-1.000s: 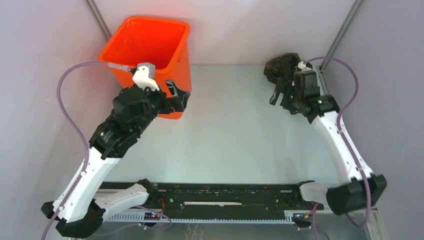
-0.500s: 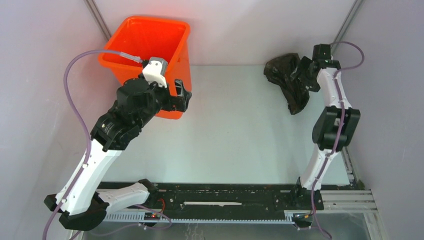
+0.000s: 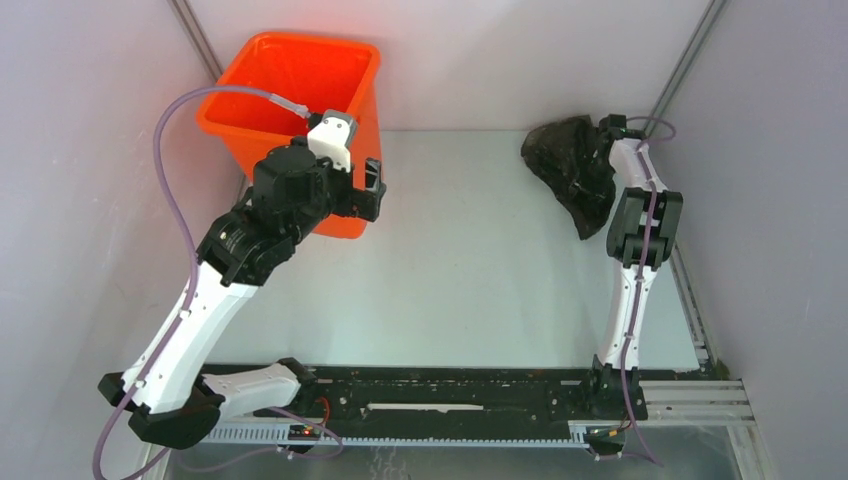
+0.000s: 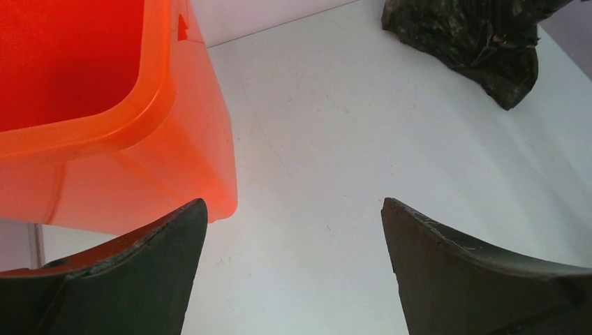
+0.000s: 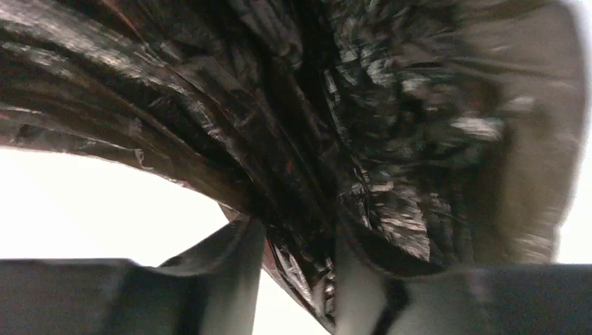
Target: Put the trash bags into the trash bin
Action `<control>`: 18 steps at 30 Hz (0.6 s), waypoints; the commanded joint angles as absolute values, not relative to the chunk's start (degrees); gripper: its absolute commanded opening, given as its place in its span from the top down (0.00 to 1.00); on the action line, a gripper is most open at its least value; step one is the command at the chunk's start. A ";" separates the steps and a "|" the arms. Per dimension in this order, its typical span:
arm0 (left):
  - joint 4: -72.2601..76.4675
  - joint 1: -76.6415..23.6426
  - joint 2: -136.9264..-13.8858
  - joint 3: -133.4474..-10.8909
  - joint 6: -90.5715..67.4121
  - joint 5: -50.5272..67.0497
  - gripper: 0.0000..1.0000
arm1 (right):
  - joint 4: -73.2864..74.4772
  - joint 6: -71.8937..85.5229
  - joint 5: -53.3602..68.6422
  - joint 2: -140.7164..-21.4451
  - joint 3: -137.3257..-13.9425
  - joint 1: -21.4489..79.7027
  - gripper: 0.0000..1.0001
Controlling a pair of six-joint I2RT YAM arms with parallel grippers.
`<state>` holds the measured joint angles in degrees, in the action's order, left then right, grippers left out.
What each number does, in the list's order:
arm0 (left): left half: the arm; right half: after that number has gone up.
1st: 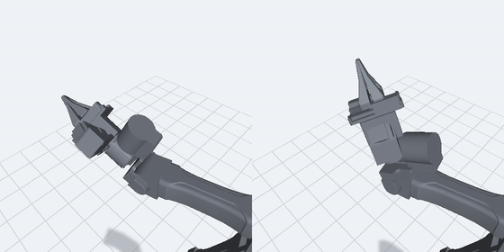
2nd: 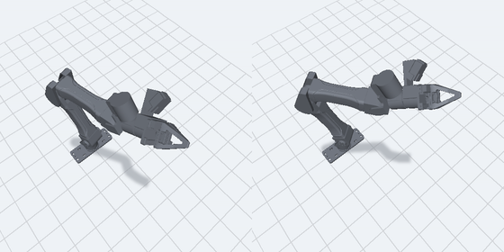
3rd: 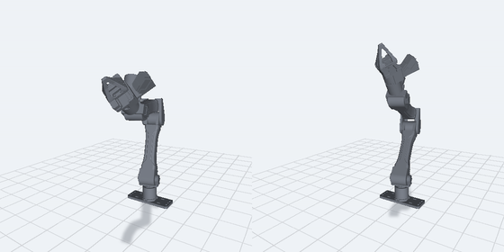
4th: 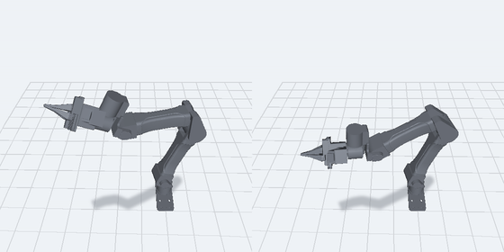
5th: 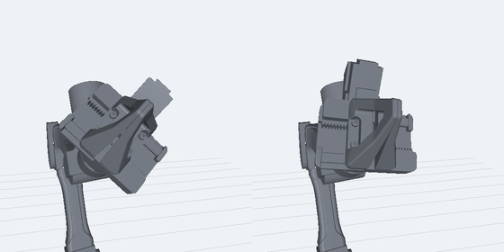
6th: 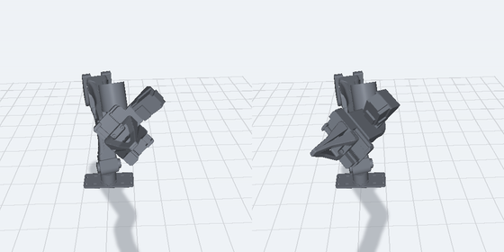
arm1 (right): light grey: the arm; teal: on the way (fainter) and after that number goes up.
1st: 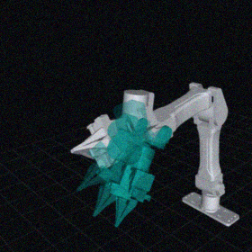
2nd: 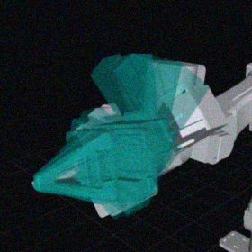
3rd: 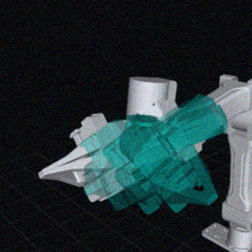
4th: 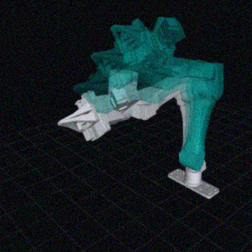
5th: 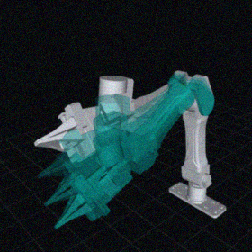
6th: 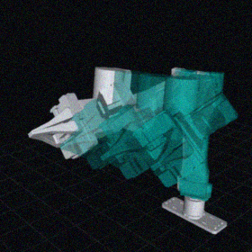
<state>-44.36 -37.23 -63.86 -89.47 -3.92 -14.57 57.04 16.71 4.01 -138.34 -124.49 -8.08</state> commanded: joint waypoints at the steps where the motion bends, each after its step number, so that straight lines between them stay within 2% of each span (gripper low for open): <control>1: -43.44 -37.52 -63.79 -92.55 -4.34 -12.64 0.00 | 57.49 16.37 10.79 -131.08 -120.81 -4.11 0.68; 2: -43.32 -37.52 -63.87 -92.79 -5.14 -12.05 0.00 | 57.38 16.42 12.39 -129.61 -119.03 -2.92 0.74; 4: -43.33 -37.50 -63.98 -93.09 -6.91 -10.87 0.00 | 56.02 16.44 15.17 -125.60 -113.99 -0.34 0.80; 11: -42.25 -37.48 -62.19 -89.59 -17.16 -7.66 0.00 | 47.98 14.42 14.93 -108.09 -88.56 17.94 0.82; 12: -41.66 -37.45 -61.50 -88.05 -19.29 -6.95 0.00 | 46.66 14.57 13.75 -105.97 -84.90 20.35 0.79; 18: -35.74 -37.50 -55.80 -75.46 -32.48 -3.74 0.00 | 44.50 16.60 9.94 -95.70 -70.46 30.73 0.41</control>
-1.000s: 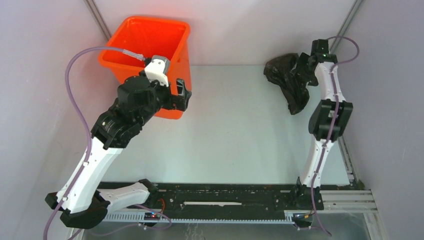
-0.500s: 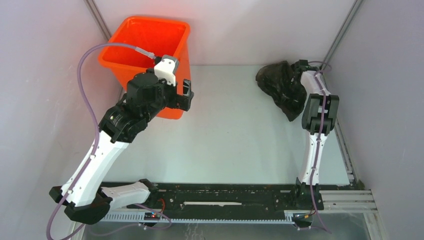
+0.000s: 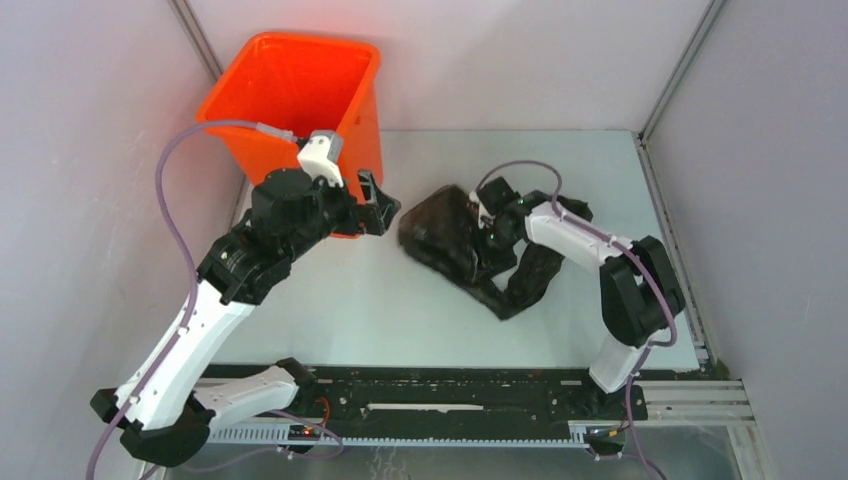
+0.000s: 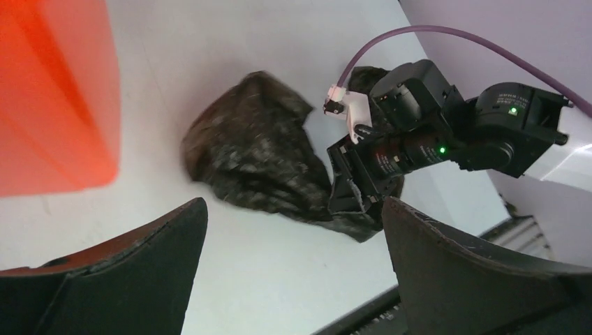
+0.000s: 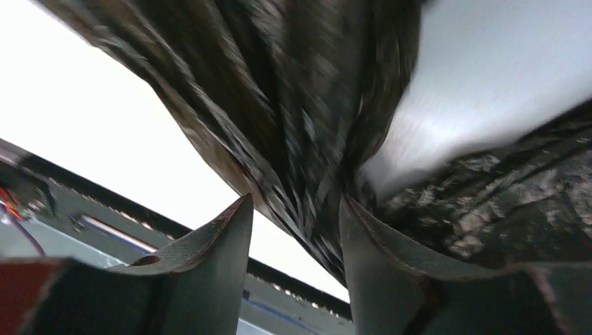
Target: Put the trash bags into the trash bin
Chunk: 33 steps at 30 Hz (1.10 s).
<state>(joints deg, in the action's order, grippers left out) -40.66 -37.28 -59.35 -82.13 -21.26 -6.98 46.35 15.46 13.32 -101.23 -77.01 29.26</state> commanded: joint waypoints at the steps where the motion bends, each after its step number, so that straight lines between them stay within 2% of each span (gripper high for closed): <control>1: -34.94 -37.50 -55.27 -73.60 -34.06 -3.14 0.00 | 44.94 17.38 9.71 -93.75 -69.77 31.67 0.35; 6: -34.24 -37.53 -57.43 -71.13 -38.39 0.21 0.00 | 50.10 21.72 9.10 -83.46 -69.45 31.60 0.21; 10: -34.19 -37.50 -61.42 -71.86 -40.41 2.93 0.00 | 52.75 24.29 3.10 -76.71 -67.87 29.81 0.20; 13: -34.02 -37.53 -62.83 -72.07 -42.32 4.33 0.00 | 51.35 28.34 1.13 -73.82 -63.79 23.16 0.20; 17: -34.37 -37.47 -61.08 -70.87 -42.62 3.38 0.00 | 46.20 33.51 4.40 -74.73 -59.27 15.30 0.22; 26: -41.60 -37.41 -56.10 -69.86 -39.19 -2.34 0.00 | 36.93 33.47 3.32 -87.88 -60.65 5.17 0.25; 29: -45.20 -37.26 -55.32 -71.40 -36.36 -4.69 0.00 | 36.20 32.78 3.22 -94.32 -63.75 2.58 0.29; 31: -47.38 -36.91 -55.35 -73.00 -34.04 -6.01 0.00 | 35.98 32.09 3.33 -98.62 -67.46 1.61 0.38; 33: -49.14 -36.31 -55.76 -74.64 -31.80 -6.77 0.00 | 35.17 30.84 4.63 -103.01 -72.51 0.96 0.52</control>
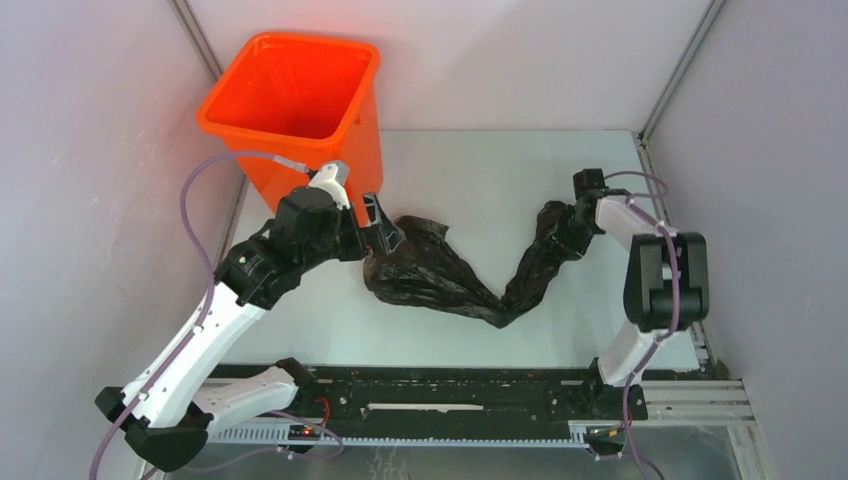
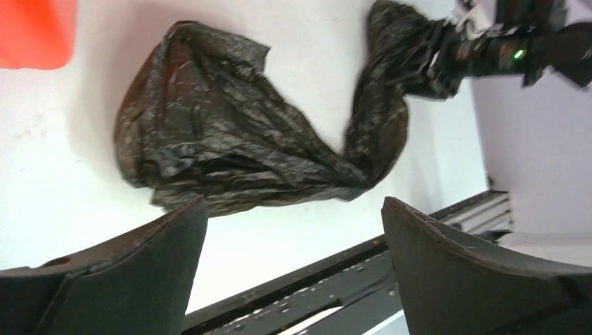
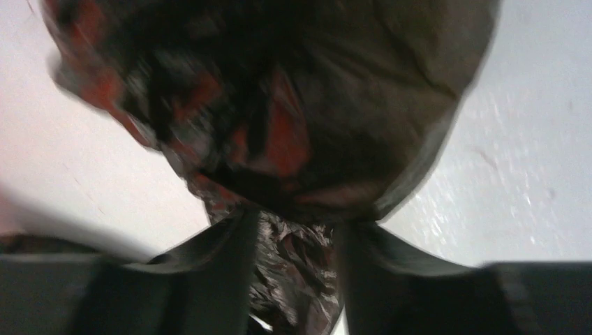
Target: Put the trash bags into the trash bin
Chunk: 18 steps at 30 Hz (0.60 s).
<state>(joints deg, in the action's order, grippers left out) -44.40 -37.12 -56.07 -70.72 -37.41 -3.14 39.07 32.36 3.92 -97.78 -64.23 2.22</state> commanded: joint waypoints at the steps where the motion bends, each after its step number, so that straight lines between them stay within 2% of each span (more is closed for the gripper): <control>1: -49.85 -35.93 -56.06 -75.41 -30.75 -7.10 0.00 | 35.15 30.26 5.14 -105.56 -75.61 0.66 0.58; 5: -52.02 -33.97 -57.36 -78.80 -27.07 -7.73 0.00 | 44.67 26.38 5.41 -117.73 -97.76 0.44 0.67; 7: -52.37 -33.19 -57.88 -80.00 -25.82 -7.78 0.00 | 51.92 23.48 4.65 -124.30 -112.23 0.44 0.66; 9: -52.38 -32.54 -58.36 -80.86 -25.04 -7.59 0.00 | 57.83 21.81 3.19 -126.19 -120.32 0.44 0.63; 12: -51.71 -31.89 -59.07 -81.29 -24.11 -7.26 0.00 | 59.86 20.75 2.62 -120.88 -119.76 1.42 0.52; 18: -48.26 -31.21 -60.72 -80.38 -24.46 -5.18 0.00 | 56.00 18.15 0.27 -96.89 -102.59 10.01 0.28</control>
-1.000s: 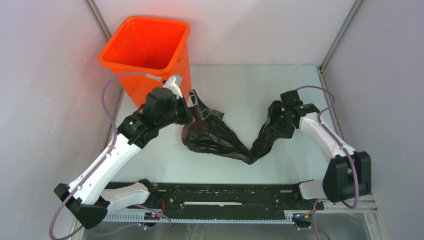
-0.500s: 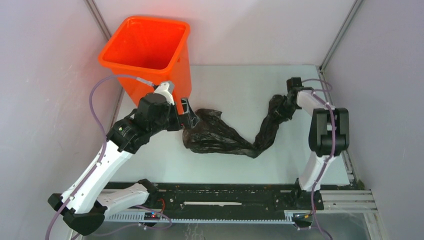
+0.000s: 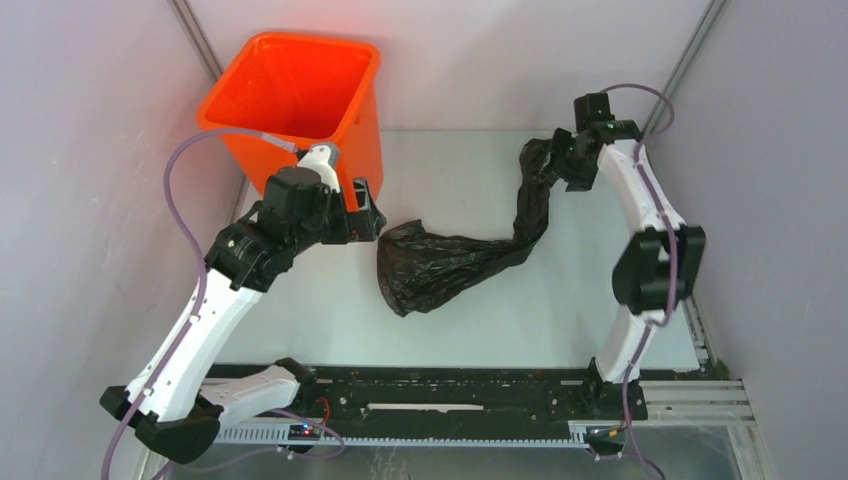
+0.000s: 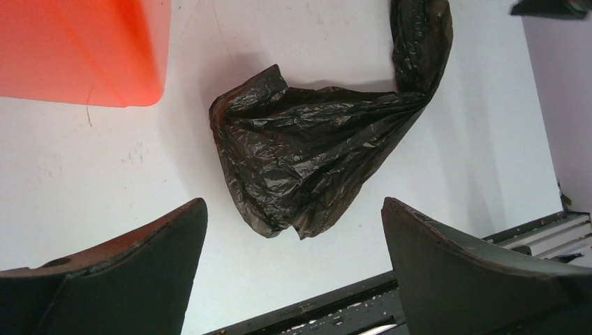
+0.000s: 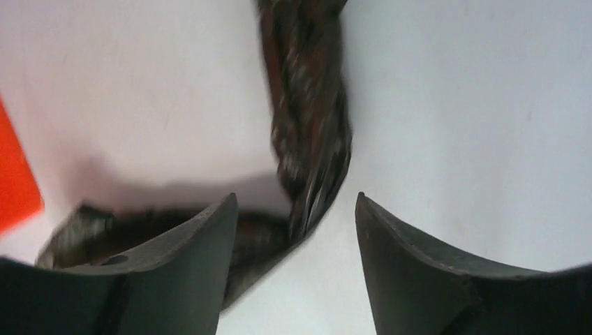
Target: Put the trash bags into the trash bin
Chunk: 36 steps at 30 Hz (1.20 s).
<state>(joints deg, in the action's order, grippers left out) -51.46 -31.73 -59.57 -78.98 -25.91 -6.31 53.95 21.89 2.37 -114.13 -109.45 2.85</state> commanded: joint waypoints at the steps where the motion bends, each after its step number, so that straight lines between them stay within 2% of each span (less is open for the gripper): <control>1: -47.70 -31.13 -61.04 -80.27 -24.81 -4.58 0.00 | 54.98 17.64 0.17 -93.44 -98.86 12.47 0.25; 2: -47.30 -31.05 -61.42 -80.32 -25.32 -3.93 0.00 | 53.19 16.73 0.76 -89.92 -96.01 14.54 0.18; 3: -47.07 -31.03 -61.59 -80.39 -25.82 -3.22 0.00 | 50.48 15.97 1.34 -86.66 -92.16 16.51 0.07; 4: -46.88 -31.00 -61.71 -80.25 -26.41 -2.70 0.00 | 46.87 15.79 1.35 -83.34 -88.47 17.82 0.01; 5: -46.62 -31.02 -61.59 -79.89 -26.98 -2.29 0.00 | 43.45 17.17 1.74 -80.69 -84.38 18.20 0.00; 8: -45.15 -30.81 -60.23 -77.80 -28.67 -1.73 0.00 | 32.74 21.38 12.00 -76.30 -75.03 15.13 0.00; 10: -45.33 -30.60 -59.87 -77.27 -29.31 -1.23 0.00 | 29.24 23.88 18.93 -78.04 -74.67 12.98 0.00; 15: -47.28 -30.20 -58.58 -77.39 -29.31 -2.54 0.00 | 23.76 32.14 21.66 -88.13 -77.72 17.13 0.02; 20: -47.83 -29.09 -58.01 -75.71 -29.36 -1.60 0.00 | 11.56 38.72 31.62 -103.87 -83.29 23.09 0.05; 26: -48.79 -28.83 -59.03 -74.79 -29.80 -0.65 0.00 | 20.99 32.52 33.17 -122.47 -103.70 27.83 0.05; 31: -51.00 -28.48 -59.97 -75.91 -27.78 -0.48 0.00 | 16.08 31.14 36.71 -127.35 -102.96 29.15 0.05; 36: -50.77 -28.48 -60.40 -75.86 -27.52 -0.44 0.00 | 17.14 28.63 35.56 -126.64 -98.91 30.26 0.07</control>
